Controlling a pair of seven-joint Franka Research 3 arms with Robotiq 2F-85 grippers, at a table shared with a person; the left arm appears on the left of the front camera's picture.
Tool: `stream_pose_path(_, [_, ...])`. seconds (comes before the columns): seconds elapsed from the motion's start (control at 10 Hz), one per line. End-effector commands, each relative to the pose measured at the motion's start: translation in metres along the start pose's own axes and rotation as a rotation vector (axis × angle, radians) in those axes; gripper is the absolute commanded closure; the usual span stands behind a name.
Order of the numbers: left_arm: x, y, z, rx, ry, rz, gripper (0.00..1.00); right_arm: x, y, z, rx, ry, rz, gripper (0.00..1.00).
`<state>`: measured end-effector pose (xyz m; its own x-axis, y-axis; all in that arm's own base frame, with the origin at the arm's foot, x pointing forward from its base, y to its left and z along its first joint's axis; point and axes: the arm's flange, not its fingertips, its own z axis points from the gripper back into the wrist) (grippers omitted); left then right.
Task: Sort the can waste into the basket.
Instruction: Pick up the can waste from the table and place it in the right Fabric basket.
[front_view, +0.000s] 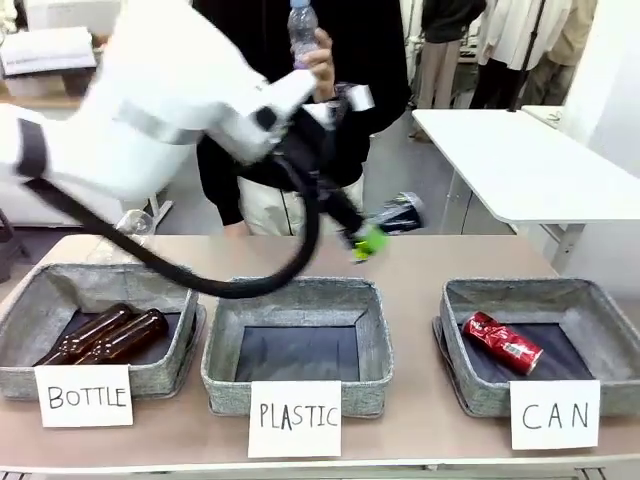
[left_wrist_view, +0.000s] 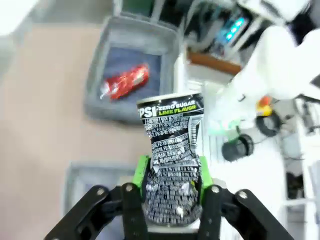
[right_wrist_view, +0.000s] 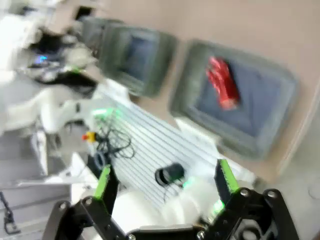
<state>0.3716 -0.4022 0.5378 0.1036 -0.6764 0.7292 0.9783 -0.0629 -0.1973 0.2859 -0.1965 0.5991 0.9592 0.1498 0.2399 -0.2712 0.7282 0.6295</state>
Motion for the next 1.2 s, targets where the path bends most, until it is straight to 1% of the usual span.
stream_pose_path(0.0, [0.051, 0.032, -0.05, -0.068, 0.038, -0.123, 0.55, -0.072, -0.027, 0.005, -0.039, 0.029, -0.189, 0.0])
stream_pose_path(0.1, [0.08, 0.036, -0.09, -0.059, 0.083, -0.134, 0.55, -0.107, -0.038, 0.009, -0.06, 0.026, -0.241, 0.0])
stream_pose_path(0.2, [0.097, 0.04, -0.131, -0.063, 0.096, -0.136, 0.55, -0.131, -0.042, 0.006, -0.047, -0.014, -0.231, 0.0])
stream_pose_path(0.3, [0.1, 0.043, -0.17, 0.004, 0.099, -0.153, 0.55, -0.086, -0.042, 0.016, -0.07, 0.022, -0.181, 0.0])
stream_pose_path(0.4, [0.103, 0.051, -0.215, 0.07, 0.118, -0.168, 0.55, -0.086, -0.042, 0.016, -0.07, 0.022, -0.181, 0.0])
stream_pose_path(0.5, [0.107, 0.059, -0.242, 0.098, 0.134, -0.157, 0.55, -0.086, -0.042, 0.016, -0.07, 0.022, -0.181, 0.0])
stream_pose_path(0.6, [0.108, 0.064, -0.259, 0.11, 0.15, -0.129, 0.55, -0.086, -0.042, 0.016, -0.07, 0.022, -0.181, 0.0])
stream_pose_path(0.8, [0.11, 0.077, -0.275, 0.109, 0.193, -0.069, 0.55, -0.086, -0.042, 0.016, -0.07, 0.022, -0.181, 0.0])
stream_pose_path(1.0, [0.106, 0.082, -0.278, 0.105, 0.227, -0.06, 0.55, -0.086, -0.042, 0.016, -0.07, 0.022, -0.181, 0.0])
stream_pose_path(1.1, [0.103, 0.083, -0.279, 0.099, 0.235, -0.062, 0.45, -0.086, -0.042, 0.016, -0.07, 0.022, -0.181, 0.0])
